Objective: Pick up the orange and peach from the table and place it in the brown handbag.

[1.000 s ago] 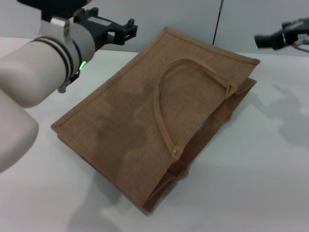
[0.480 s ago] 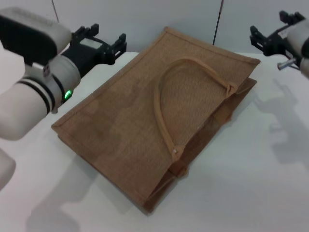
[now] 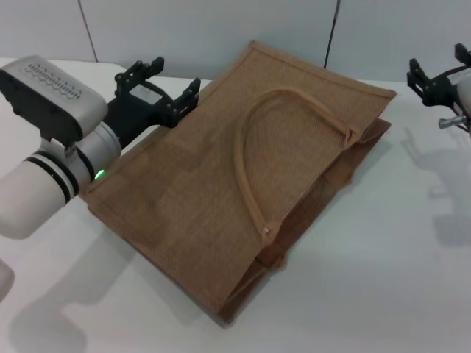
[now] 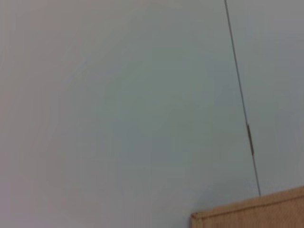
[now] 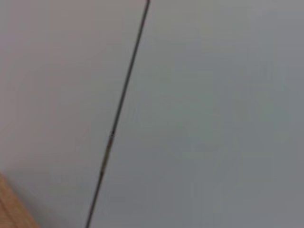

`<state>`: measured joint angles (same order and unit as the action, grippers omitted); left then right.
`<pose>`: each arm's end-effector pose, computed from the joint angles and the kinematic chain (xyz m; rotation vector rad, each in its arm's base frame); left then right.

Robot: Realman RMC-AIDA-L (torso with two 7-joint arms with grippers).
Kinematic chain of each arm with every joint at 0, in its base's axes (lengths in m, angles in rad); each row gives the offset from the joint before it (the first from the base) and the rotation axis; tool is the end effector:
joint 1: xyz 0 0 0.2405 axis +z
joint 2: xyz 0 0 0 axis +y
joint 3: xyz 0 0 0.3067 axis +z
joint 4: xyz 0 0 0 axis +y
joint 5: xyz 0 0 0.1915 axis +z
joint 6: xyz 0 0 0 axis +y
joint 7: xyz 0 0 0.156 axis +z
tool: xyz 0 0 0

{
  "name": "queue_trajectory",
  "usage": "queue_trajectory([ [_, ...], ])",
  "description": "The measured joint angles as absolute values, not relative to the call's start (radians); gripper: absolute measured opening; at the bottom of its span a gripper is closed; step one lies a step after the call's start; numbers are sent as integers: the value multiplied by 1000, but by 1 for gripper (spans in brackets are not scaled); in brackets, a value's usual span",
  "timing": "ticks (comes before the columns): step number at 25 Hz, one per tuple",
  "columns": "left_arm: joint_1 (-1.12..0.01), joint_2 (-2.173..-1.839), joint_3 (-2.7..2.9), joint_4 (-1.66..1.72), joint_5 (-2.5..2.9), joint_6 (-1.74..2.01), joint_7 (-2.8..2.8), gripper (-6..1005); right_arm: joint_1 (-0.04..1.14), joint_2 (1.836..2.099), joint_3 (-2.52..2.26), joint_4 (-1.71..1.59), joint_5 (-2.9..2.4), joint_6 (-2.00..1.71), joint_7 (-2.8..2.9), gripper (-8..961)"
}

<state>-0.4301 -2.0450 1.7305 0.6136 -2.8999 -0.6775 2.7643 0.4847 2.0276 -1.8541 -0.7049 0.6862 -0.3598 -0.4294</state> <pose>-0.2795 0.4043 -0.0485 -2.0012 -0.3363 -0.6007 0.2946 0.4386 -0.0290 -1.7774 0.4473 0.3076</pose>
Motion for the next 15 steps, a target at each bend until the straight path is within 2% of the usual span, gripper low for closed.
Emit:
queue_trajectory([
  [15, -456, -2048, 1695, 517, -2901, -772, 2768, 722, 492, 2028, -1868, -667, 701, -385, -425, 763],
])
